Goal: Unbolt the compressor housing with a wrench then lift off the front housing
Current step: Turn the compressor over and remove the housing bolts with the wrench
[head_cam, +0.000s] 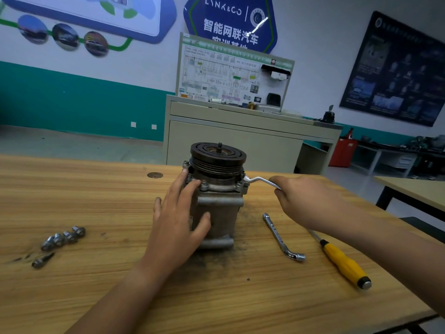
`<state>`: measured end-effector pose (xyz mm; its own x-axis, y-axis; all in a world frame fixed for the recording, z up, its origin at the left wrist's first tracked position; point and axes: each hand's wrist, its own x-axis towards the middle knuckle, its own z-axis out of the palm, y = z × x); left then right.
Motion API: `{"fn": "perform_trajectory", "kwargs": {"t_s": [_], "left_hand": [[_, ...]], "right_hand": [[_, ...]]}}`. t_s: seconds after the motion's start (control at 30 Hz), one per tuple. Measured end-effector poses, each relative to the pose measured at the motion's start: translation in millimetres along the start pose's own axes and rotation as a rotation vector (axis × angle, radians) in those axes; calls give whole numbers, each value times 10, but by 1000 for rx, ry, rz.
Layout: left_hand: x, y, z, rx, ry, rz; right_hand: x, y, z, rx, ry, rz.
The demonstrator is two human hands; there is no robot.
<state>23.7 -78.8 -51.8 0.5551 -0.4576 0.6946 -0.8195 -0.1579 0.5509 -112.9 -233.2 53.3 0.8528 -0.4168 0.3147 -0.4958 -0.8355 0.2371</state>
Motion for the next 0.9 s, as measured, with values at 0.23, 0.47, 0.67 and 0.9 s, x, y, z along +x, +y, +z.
{"fn": "perform_trajectory", "kwargs": {"t_s": [0.23, 0.47, 0.67, 0.9], "left_hand": [[3, -3, -11, 12, 3, -14], [0, 1, -8, 0, 6, -38], [3, 3, -4, 2, 3, -25], [19, -14, -3, 5, 5, -2]], "right_hand": [[54, -115, -56, -78, -21, -8], [36, -206, -171, -216, -85, -34], [-23, -291, -218, -315, -91, -74], [57, -89, -92, -331, -102, -139]]}}
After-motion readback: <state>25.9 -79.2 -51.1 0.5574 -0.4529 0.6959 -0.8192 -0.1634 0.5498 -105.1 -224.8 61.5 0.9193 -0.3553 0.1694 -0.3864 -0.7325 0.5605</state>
